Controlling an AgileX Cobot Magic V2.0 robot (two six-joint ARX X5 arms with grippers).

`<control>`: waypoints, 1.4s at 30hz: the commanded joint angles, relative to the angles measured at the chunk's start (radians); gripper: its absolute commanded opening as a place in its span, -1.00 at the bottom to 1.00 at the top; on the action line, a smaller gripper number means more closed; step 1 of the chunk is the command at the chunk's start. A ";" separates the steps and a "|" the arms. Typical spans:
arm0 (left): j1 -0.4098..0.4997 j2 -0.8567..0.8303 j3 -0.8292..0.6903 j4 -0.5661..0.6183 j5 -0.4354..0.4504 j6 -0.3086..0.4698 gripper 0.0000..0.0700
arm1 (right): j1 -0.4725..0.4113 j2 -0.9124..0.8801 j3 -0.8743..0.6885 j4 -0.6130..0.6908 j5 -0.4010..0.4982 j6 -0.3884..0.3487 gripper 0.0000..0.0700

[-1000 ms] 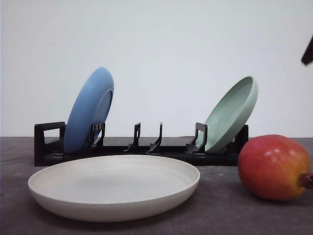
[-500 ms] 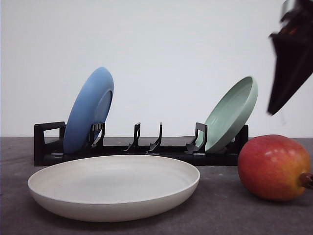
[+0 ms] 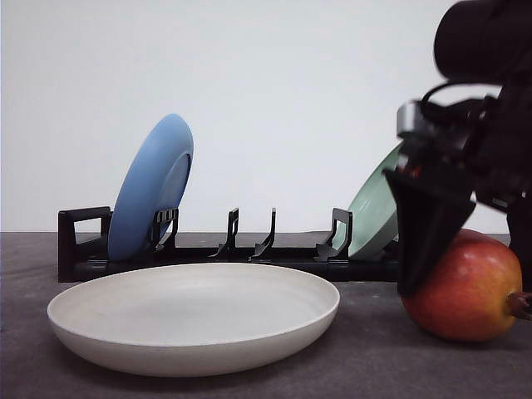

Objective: Place pomegranate in white plate

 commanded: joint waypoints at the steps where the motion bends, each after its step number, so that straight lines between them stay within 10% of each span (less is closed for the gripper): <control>1: 0.001 0.004 0.009 0.007 -0.006 -0.001 -0.10 | 0.012 0.018 0.017 0.004 0.002 0.011 0.46; 23: 0.001 0.005 0.009 0.007 -0.021 -0.001 -0.10 | 0.172 0.105 0.312 -0.192 0.001 -0.132 0.31; 42: 0.001 0.005 0.009 0.007 -0.022 0.000 -0.10 | 0.394 0.399 0.472 0.026 0.057 -0.120 0.31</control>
